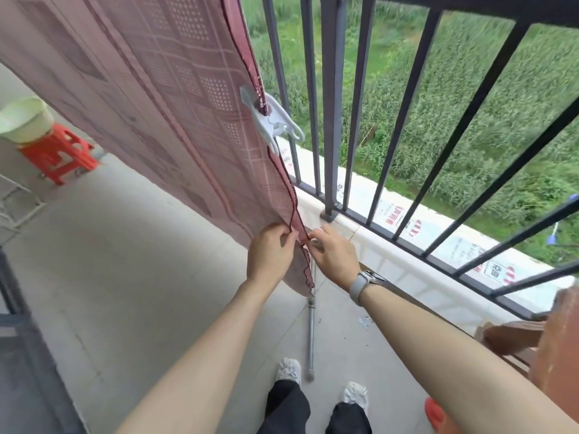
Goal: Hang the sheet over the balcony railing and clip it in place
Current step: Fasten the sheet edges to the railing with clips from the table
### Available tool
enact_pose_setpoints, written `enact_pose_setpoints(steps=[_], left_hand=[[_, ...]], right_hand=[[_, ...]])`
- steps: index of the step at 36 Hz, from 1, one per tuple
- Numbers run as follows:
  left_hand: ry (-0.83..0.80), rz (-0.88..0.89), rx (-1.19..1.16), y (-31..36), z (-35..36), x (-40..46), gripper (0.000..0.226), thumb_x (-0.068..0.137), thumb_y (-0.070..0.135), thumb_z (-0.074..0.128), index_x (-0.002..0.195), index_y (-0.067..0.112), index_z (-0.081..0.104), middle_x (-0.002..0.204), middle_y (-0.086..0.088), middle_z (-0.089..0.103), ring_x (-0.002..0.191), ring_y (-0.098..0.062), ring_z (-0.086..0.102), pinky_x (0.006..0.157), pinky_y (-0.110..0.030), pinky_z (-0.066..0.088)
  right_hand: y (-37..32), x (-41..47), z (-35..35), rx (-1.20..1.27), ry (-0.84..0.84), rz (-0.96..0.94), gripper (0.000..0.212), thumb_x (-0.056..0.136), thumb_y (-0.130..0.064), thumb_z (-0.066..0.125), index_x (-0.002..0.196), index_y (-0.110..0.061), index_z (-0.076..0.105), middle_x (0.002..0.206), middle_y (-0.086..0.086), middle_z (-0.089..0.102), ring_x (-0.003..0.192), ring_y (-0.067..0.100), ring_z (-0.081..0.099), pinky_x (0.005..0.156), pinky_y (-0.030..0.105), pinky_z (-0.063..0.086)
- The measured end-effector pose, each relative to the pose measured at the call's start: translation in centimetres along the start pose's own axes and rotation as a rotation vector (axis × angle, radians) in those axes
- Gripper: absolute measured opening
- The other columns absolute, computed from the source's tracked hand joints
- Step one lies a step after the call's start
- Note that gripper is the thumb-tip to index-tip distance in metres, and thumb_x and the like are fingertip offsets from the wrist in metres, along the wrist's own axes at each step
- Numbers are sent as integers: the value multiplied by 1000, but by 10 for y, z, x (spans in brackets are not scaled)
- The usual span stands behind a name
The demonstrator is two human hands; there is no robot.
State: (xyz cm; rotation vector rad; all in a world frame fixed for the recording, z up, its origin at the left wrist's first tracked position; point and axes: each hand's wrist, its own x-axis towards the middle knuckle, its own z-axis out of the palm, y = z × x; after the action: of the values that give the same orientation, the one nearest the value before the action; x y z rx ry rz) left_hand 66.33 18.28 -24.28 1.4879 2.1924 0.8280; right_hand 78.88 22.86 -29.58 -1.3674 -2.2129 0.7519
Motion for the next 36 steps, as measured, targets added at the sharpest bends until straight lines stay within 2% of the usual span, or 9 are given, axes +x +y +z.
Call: enact_pose_setpoints(steps=[5,11,15,20,25,28,31,34,36], left_hand=[[-14,88,98,2,-4,1,14,86,23,56,85,12,64,93,-6,66,91,-26,57,73,-29,37],[166,-45,125,20,-6,3,45,75,60,56,77,16,58,86,-3,64,86,-27,59,70,-30,40],[280,-130,105,33,-4,8,49,77,56,58,94,11,51,93,-11,64,91,-35,59,69,-35,42],[413,-135,-17,40,-1,1,50,78,47,63,105,10,43,102,-8,56,94,-34,58,71,-38,43],[494,-86,9,44,-3,6,22,86,29,57,87,7,56,94,-10,59,86,-33,56,63,-27,26],[464,-80,13,41,-2,9,26,89,26,53,80,3,60,87,-13,64,81,-35,56,63,-28,27],[422,-64,48,35,-2,10,31,89,29,49,74,4,60,81,-14,64,76,-36,55,61,-29,30],[342,-104,99,32,-1,13,35,88,34,45,65,10,56,72,-9,61,68,-32,50,59,-30,32],[310,-124,129,33,1,16,34,87,34,45,64,12,56,68,-5,57,65,-27,45,59,-30,32]], right_hand=[[-1,0,3,8,15,-13,13,88,-25,56,86,-13,62,80,6,55,70,31,55,53,28,28],[1,-2,6,38,30,-1,15,88,-31,56,94,-21,66,80,2,54,72,27,57,54,28,33],[2,-3,6,70,32,20,18,87,-36,58,94,-23,68,86,3,59,79,26,60,58,31,41],[6,-2,5,80,39,29,19,88,-35,57,98,-24,68,86,2,59,81,25,60,59,29,38],[4,-4,4,122,39,36,20,88,-37,55,100,-27,68,86,-2,58,82,21,60,62,31,44],[7,-10,2,178,-35,52,25,91,-37,50,113,-32,60,89,-10,49,86,16,60,70,35,48],[13,-21,-2,317,-119,83,41,91,-29,52,131,-21,42,119,1,51,107,19,54,91,34,44],[16,-31,-9,465,-129,185,48,93,-23,47,137,-15,30,132,6,47,117,20,48,89,23,35],[18,-35,-13,507,-124,250,48,95,-23,45,138,-11,28,132,10,48,121,22,45,93,25,33]])
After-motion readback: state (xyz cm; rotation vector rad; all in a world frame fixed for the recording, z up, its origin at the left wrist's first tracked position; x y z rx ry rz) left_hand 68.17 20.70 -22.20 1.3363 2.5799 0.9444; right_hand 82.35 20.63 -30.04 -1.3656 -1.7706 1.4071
